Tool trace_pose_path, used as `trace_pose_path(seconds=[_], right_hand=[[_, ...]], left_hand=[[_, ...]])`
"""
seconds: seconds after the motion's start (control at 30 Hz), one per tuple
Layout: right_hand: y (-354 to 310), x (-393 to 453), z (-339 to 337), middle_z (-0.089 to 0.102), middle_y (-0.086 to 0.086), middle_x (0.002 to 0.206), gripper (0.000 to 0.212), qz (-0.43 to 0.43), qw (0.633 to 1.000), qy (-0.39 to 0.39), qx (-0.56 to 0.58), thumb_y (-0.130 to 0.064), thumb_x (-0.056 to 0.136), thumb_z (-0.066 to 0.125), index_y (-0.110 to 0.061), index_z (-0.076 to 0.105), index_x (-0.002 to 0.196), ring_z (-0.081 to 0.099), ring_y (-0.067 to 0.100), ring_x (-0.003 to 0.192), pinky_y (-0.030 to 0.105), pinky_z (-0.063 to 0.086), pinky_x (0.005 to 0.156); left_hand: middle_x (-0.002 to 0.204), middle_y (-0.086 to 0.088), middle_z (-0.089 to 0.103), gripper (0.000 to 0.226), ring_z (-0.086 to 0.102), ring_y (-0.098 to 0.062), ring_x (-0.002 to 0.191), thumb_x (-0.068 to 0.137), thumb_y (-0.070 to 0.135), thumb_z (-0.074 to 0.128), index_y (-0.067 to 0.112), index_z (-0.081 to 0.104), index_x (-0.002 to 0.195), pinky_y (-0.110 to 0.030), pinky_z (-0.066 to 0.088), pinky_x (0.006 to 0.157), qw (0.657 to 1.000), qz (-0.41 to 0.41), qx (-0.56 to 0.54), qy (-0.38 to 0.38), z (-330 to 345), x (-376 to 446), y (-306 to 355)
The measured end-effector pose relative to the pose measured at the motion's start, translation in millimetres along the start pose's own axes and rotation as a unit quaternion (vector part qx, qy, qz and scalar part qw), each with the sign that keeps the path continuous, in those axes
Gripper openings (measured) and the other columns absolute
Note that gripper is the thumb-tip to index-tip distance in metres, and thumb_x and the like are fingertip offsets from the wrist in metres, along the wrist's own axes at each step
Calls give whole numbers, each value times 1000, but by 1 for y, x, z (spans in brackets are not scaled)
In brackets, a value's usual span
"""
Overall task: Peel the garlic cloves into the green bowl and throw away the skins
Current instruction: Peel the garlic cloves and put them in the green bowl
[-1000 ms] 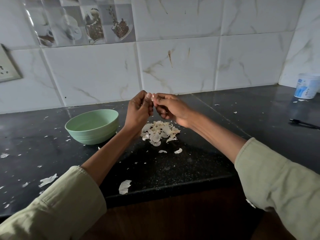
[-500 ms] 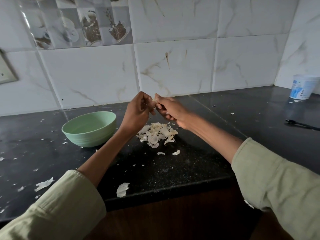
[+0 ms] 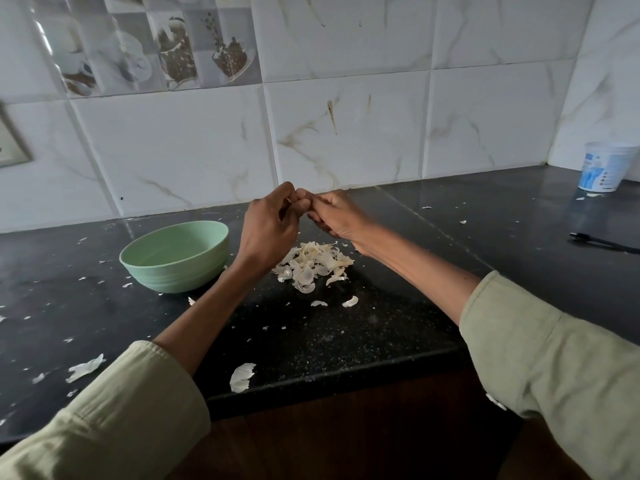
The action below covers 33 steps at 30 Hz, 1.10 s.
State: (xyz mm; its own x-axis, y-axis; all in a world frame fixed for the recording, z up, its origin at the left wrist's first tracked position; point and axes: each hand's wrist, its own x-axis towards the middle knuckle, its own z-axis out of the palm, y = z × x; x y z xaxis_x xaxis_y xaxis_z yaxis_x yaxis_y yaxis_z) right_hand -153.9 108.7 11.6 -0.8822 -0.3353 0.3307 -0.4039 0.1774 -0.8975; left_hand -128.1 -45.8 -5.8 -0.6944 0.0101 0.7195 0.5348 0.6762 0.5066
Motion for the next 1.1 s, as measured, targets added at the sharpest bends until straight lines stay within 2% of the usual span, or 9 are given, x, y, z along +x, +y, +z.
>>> trace_pose_path(seconds=[0.07, 0.13, 0.23, 0.33, 0.47, 0.6, 0.77, 0.87, 1.1], right_hand=[[-1, -1, 0, 39, -8, 44, 54, 1, 1000, 4, -8, -32, 109, 52, -20, 54, 56, 28, 3, 37, 14, 22, 39], [-1, 0, 0, 36, -4, 47, 54, 8, 1000, 4, -18, -39, 108, 53, -18, 50, 58, 27, 6, 39, 17, 20, 40], [-1, 0, -1, 34, -1, 53, 56, 40, 999, -9, -18, -52, 103, 54, -20, 47, 57, 24, 9, 43, 19, 19, 41], [-2, -1, -2, 35, -3, 52, 57, 62, 998, -26, -18, -57, 101, 55, -22, 46, 57, 24, 8, 40, 17, 19, 38], [-2, 0, -4, 36, -7, 45, 57, 70, 996, -24, -41, -56, 101, 54, -21, 50, 57, 25, 6, 37, 18, 20, 37], [-3, 1, -6, 36, -10, 38, 56, 84, 995, -19, -53, -52, 103, 55, -18, 52, 58, 25, 4, 31, 16, 20, 34], [-6, 3, -8, 36, -8, 41, 50, 94, 993, -12, -65, -36, 105, 57, -18, 50, 59, 26, 4, 30, 17, 21, 33], [-4, 5, -9, 38, -7, 44, 47, 84, 995, -1, -50, -32, 103, 61, -19, 53, 58, 28, 5, 33, 18, 23, 36], [-8, 6, -16, 33, -2, 50, 45, 64, 998, -25, -11, -30, 104, 58, -19, 55, 61, 22, 10, 40, 20, 18, 36]], left_hand=[[54, 8, 55, 26, 43, -13, 48, 101, 19, 65, 18, 52, 79, -23, 32, 45, 1000, 2, 17, 25, 0, 0, 2], [56, 7, 59, 25, 46, -13, 48, 100, 17, 66, 16, 53, 79, -29, 37, 47, 999, 5, 25, 26, 0, 0, 3], [62, 9, 66, 18, 63, -18, 57, 99, 16, 67, 14, 58, 83, -40, 51, 54, 999, 21, 46, 15, -3, 0, 0], [65, 11, 67, 15, 66, -17, 59, 98, 15, 67, 12, 58, 86, -43, 54, 57, 997, 37, 66, 2, -5, -1, -1], [65, 17, 65, 17, 64, -6, 57, 98, 11, 65, 11, 55, 84, -40, 53, 55, 995, 59, 82, 0, -5, 1, -3], [64, 1, 68, 20, 65, -24, 54, 99, 18, 64, 16, 52, 83, -46, 54, 53, 990, 81, 112, -21, -5, 3, -7], [74, -3, 72, 11, 68, -30, 65, 94, 8, 66, 14, 56, 93, -48, 56, 61, 977, 118, 167, -59, -6, 5, -8], [77, -4, 73, 10, 70, -32, 71, 95, 11, 67, 15, 57, 95, -49, 56, 63, 976, 112, 179, -57, -4, 4, -8], [73, 12, 73, 18, 69, -8, 64, 96, 34, 75, 23, 61, 95, -42, 59, 63, 993, 37, 110, -1, -2, 4, -1]])
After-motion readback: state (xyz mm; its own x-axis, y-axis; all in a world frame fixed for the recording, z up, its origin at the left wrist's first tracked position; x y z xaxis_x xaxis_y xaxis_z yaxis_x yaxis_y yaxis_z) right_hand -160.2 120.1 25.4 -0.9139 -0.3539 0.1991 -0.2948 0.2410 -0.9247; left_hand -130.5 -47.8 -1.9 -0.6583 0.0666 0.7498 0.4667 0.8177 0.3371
